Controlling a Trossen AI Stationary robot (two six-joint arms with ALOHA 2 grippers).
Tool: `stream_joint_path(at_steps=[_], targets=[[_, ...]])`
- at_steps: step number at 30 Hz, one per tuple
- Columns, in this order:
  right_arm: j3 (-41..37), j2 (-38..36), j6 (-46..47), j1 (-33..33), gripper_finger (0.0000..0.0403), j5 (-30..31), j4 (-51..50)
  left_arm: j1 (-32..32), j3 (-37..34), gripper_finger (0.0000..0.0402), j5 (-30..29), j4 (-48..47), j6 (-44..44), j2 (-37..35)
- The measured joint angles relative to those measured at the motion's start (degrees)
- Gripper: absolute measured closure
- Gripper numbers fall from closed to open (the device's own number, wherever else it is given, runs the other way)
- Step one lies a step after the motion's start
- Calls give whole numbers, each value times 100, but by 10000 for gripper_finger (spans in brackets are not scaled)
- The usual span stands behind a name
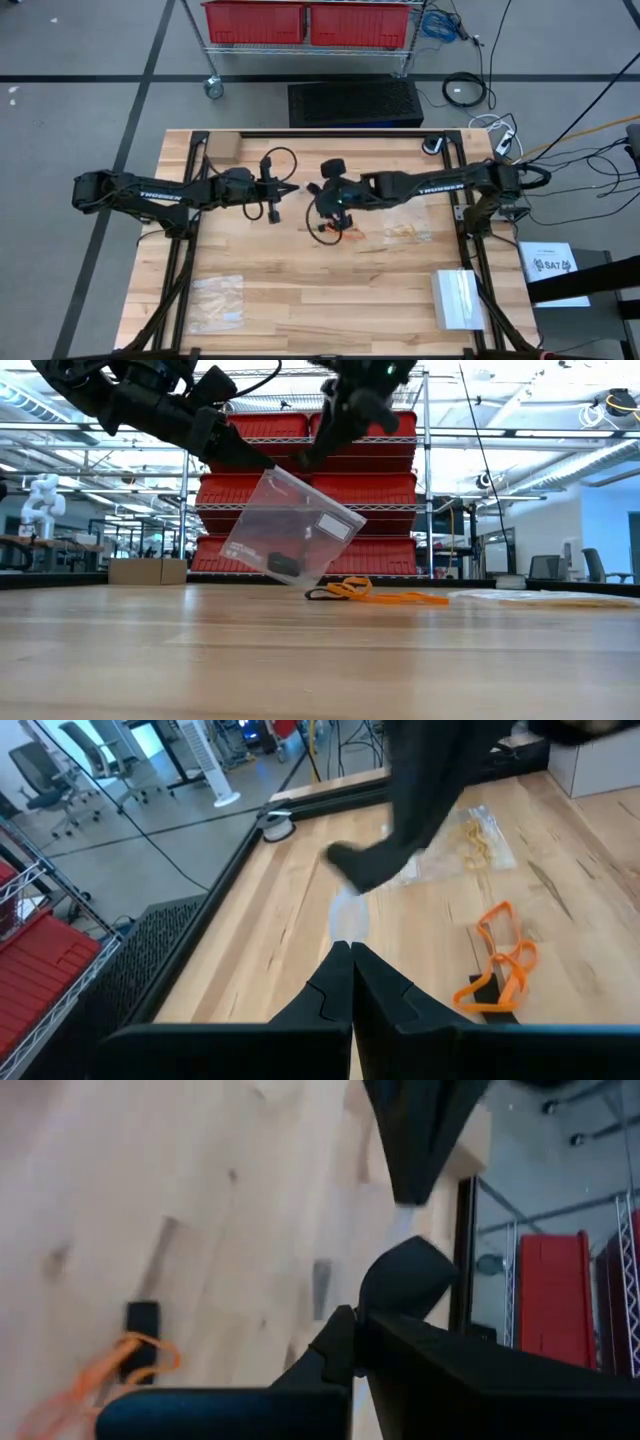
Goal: Sort rubber bands
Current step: Put the black rubber band into the transparent zip bag
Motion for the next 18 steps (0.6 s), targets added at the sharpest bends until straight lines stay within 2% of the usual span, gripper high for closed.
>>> stream_joint_path(at_steps=[8,18], targets=[[-2,415,-182,-381,403,-562,42,0,0,402,0,-2,0,0],[-4,370,52,-654,403,-556,138,-11,0,402,119,-16,0,0]])
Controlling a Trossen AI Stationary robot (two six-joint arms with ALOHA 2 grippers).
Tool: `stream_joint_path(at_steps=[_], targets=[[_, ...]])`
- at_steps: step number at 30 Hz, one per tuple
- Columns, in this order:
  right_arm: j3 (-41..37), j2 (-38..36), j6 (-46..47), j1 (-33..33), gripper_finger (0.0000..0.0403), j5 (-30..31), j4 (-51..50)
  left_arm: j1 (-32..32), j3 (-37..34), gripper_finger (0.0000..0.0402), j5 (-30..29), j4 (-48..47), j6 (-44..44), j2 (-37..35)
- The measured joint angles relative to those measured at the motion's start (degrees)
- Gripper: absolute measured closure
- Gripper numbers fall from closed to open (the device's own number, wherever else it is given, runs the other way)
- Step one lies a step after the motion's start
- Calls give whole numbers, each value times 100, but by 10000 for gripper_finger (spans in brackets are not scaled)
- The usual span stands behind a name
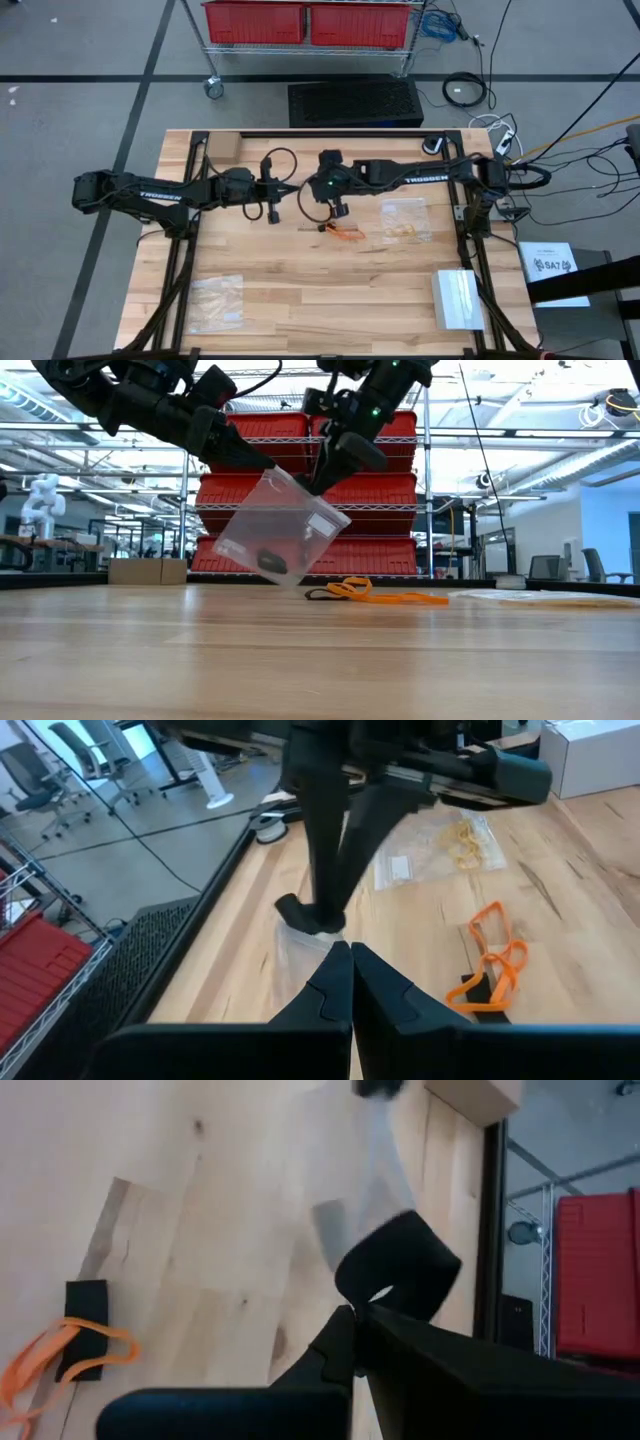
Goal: Sort rubber bands
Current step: Put the black rubber band into the transparent zip bag
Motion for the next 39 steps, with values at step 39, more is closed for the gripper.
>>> stream_joint_path(at_steps=[39], targets=[[0,42,1168,-154,258,-1201,-47,0,0,402,-20,60,1,0]])
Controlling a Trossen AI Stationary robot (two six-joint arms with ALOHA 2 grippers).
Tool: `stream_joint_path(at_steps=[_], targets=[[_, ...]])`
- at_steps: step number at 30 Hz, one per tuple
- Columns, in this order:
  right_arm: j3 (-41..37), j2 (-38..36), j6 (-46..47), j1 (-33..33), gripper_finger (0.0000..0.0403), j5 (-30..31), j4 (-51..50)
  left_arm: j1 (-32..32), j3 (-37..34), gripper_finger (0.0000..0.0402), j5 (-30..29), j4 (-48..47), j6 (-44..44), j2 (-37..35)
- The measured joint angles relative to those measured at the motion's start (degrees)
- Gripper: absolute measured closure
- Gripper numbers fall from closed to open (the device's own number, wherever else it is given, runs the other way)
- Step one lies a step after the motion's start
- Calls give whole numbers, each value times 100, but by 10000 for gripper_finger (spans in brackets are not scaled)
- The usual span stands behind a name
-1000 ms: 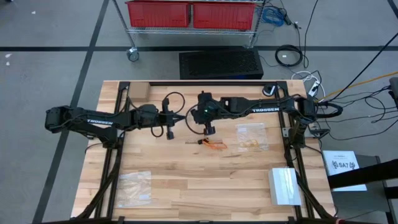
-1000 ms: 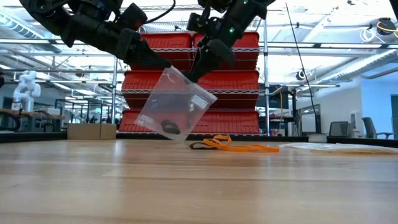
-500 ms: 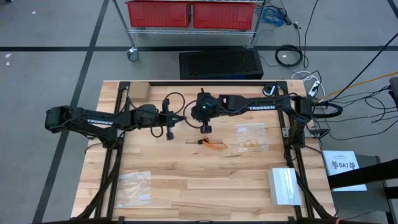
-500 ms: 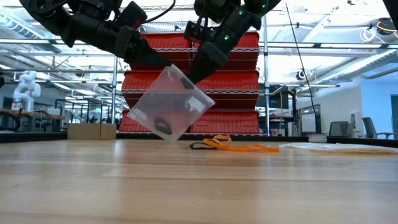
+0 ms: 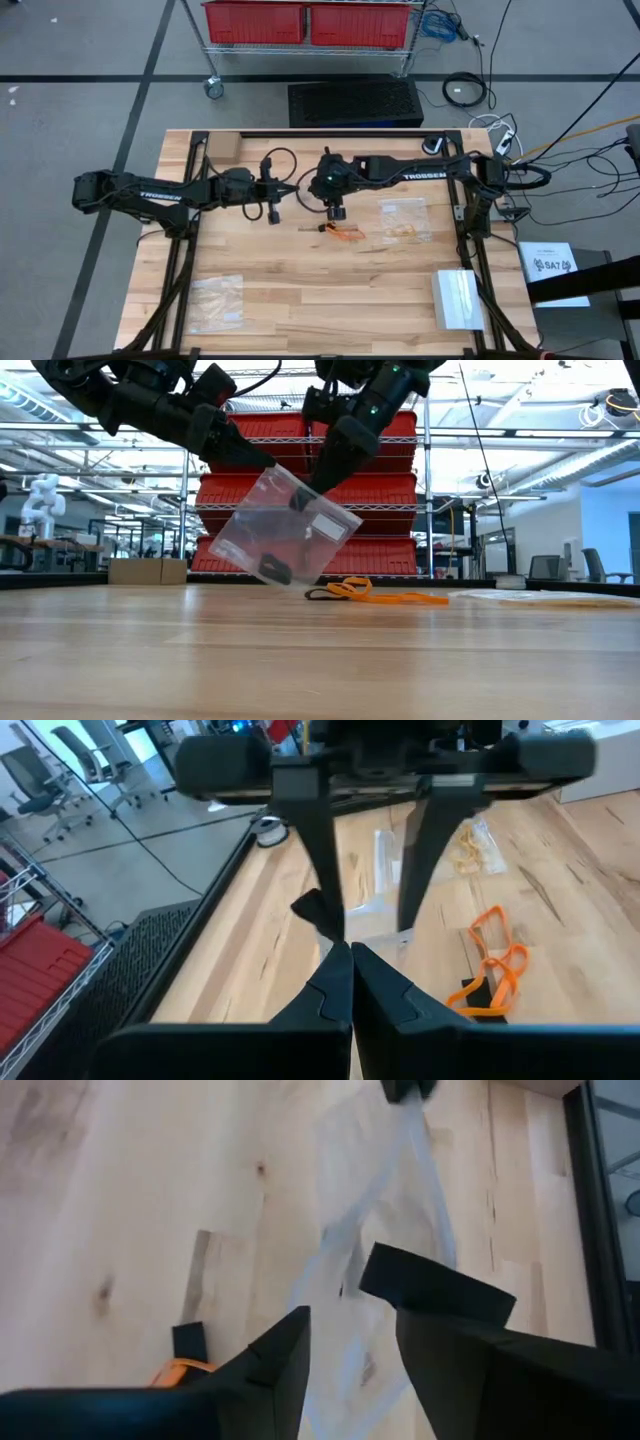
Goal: Sort rubber bands
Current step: Put the black rubber band into the transparent zip bag
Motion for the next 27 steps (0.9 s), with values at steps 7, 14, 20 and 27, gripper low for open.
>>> stream_joint_path(at_steps=[7,14,20,27], targets=[[0,-293,125,188,265,19,-32,0,0,402,-142,-24,-1,0],[0,-645,469,311,258,24,-52,0,0,402,-142,-25,0,0],[0,-694,554,237,263,605,-196,0,0,402,-145,-24,-1,0],[-2,-306,351,116,353,582,-256,0,0,402,-145,-24,-1,-2]])
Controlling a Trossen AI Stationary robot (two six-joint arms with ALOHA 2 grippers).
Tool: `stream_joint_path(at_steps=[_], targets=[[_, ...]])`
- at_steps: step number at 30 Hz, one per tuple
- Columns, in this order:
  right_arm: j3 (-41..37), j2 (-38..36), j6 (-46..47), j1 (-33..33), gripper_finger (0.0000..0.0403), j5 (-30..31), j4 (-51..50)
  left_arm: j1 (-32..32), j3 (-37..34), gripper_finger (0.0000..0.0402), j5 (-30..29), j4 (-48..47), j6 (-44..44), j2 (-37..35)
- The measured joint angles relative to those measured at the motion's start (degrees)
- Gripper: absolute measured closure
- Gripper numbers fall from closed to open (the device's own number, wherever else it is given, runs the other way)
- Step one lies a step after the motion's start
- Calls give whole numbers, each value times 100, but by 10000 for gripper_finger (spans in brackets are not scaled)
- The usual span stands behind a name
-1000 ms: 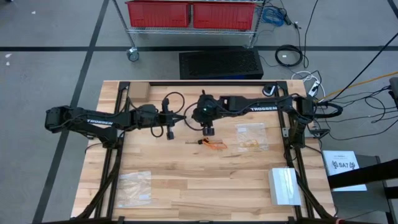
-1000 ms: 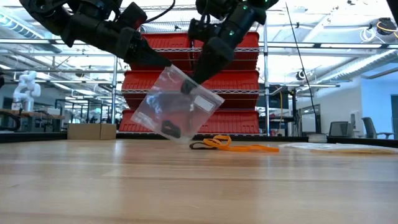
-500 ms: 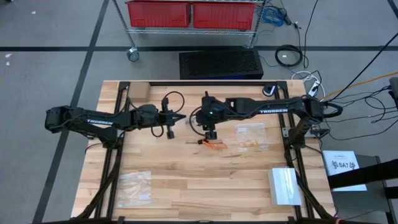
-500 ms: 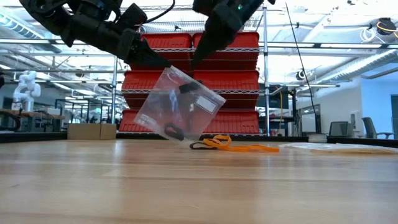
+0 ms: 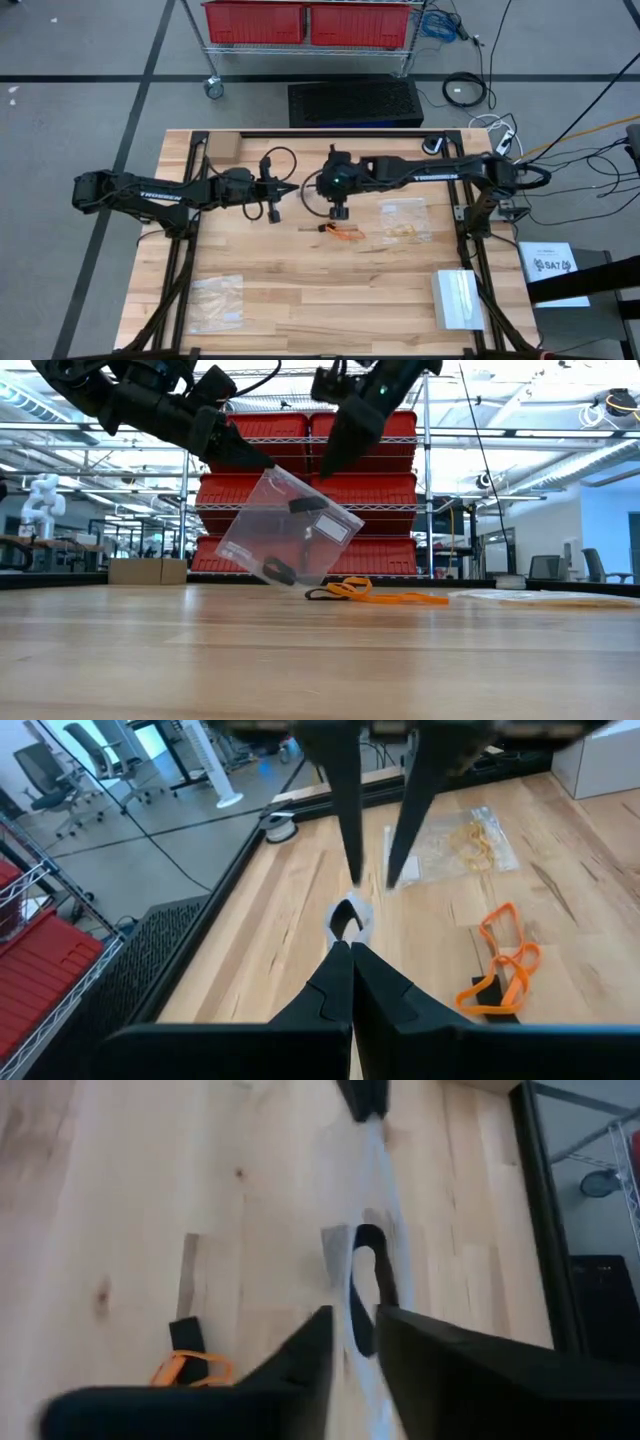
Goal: Sort rubber bands
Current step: Put the black rubber band into the transparent zip bag
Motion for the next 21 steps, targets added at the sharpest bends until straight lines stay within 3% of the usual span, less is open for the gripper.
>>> stream_joint_path(at_steps=[3,9,16,21], targets=[[0,205,-177,-38,394,6,171,0,0,402,0,1,0,0],[0,546,-271,-178,401,-2,474,0,0,402,0,0,2,0],[-2,725,-217,-203,400,-586,896,0,0,402,0,29,0,0],[-10,398,-79,-130,376,-89,588,0,0,402,0,3,0,0]])
